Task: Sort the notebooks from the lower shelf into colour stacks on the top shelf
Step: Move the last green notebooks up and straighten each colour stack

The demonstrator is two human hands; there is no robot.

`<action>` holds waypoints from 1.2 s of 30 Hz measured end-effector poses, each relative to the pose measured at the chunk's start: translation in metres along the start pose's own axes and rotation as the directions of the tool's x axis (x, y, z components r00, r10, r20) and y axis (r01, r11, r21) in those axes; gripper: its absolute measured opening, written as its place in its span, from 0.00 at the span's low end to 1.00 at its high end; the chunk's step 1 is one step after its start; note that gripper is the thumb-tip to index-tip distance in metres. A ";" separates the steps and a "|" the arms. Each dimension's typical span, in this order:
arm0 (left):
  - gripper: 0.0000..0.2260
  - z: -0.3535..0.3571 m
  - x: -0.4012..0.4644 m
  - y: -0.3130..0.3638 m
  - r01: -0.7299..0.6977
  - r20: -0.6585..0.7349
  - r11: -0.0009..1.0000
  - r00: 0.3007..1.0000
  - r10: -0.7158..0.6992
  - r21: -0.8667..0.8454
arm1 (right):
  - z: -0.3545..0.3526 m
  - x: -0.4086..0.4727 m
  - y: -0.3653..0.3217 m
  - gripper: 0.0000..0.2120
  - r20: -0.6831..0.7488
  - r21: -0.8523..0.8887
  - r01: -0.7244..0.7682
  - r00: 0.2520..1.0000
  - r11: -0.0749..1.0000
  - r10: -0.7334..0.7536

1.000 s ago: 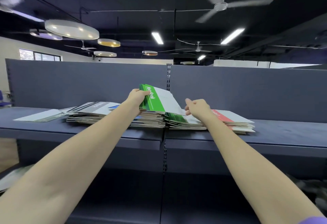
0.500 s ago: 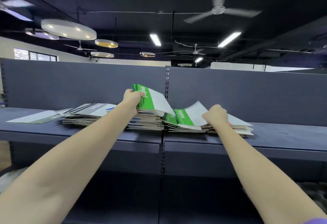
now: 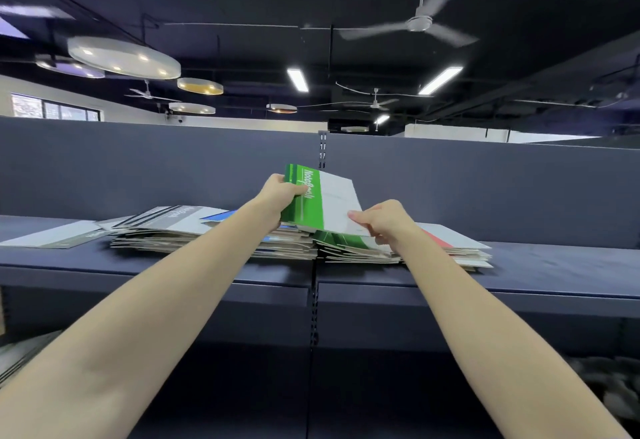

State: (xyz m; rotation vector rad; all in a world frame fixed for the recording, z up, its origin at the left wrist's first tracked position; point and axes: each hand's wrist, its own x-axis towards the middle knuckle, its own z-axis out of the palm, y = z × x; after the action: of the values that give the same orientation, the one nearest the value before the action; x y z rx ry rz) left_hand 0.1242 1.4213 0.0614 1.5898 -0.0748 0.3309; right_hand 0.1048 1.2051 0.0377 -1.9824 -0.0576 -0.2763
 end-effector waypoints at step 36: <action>0.07 0.003 -0.032 0.009 -0.014 0.123 0.981 0.992 -0.010 0.195 | -0.018 -0.001 0.023 0.04 -0.318 -0.327 -0.032 0.945 0.945 -0.078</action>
State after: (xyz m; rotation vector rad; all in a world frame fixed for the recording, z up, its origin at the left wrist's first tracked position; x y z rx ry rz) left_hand 0.0923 1.4128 0.0624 1.8045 -0.1428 0.2463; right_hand 0.1043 1.1797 0.0235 -2.2392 0.1907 -0.6647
